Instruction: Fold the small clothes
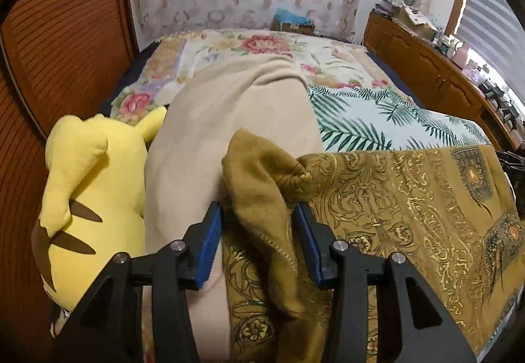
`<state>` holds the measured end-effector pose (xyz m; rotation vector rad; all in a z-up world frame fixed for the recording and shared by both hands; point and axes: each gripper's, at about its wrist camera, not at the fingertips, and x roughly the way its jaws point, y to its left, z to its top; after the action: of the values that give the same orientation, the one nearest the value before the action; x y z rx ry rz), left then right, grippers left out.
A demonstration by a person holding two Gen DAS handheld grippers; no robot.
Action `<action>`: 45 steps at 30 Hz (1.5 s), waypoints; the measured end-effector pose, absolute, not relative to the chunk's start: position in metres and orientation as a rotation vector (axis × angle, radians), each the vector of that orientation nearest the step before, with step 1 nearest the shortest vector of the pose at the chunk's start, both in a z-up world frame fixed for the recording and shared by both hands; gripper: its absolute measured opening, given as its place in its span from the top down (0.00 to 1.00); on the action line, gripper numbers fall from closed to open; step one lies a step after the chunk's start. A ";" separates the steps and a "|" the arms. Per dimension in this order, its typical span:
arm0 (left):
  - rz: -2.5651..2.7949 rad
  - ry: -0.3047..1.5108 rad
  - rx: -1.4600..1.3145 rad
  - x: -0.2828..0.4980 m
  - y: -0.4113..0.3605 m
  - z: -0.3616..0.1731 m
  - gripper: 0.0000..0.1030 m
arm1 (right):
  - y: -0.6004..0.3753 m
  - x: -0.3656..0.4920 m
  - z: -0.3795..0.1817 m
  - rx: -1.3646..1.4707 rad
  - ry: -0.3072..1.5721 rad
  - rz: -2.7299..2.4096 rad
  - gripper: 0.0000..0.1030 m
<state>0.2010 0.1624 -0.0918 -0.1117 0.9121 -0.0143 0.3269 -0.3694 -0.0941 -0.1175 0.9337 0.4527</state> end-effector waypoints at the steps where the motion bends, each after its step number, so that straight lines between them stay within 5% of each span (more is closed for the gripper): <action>1: -0.014 0.913 -0.112 0.201 0.162 -0.093 0.57 | -0.368 0.327 -0.094 -0.122 0.931 0.453 0.29; 7: -0.018 0.887 -0.107 0.195 0.159 -0.092 0.63 | -0.354 0.323 -0.097 -0.188 0.911 0.468 0.29; 10: -0.061 0.888 -0.088 0.193 0.156 -0.091 0.86 | -0.349 0.317 -0.096 -0.208 0.884 0.528 0.61; 12: -0.084 0.871 -0.078 0.188 0.152 -0.084 0.96 | -0.349 0.314 -0.095 -0.202 0.884 0.563 0.90; 15: -0.090 0.787 -0.079 0.179 0.146 -0.061 0.98 | -0.352 0.309 -0.092 -0.154 0.879 0.596 0.95; 25: -0.087 0.571 -0.077 0.218 0.138 0.009 0.98 | -0.392 0.291 0.010 -0.047 0.578 0.491 0.98; 31: -0.080 0.691 -0.055 0.265 0.136 -0.019 0.80 | -0.398 0.334 0.004 -0.090 0.630 0.343 0.96; 32: -0.076 0.703 -0.048 0.263 0.135 -0.023 0.77 | -0.395 0.340 -0.004 -0.112 0.660 0.331 0.94; 36: -0.054 0.720 -0.022 0.243 0.136 -0.027 0.72 | -0.386 0.352 -0.038 -0.189 0.770 0.264 0.59; 45: -0.086 0.737 -0.025 0.176 0.127 -0.039 0.69 | -0.390 0.296 -0.047 -0.152 0.794 0.306 0.52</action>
<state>0.1762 0.1269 -0.0392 -0.0252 0.7367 -0.0863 0.2962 -0.3900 -0.0472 -0.1515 0.7940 0.3063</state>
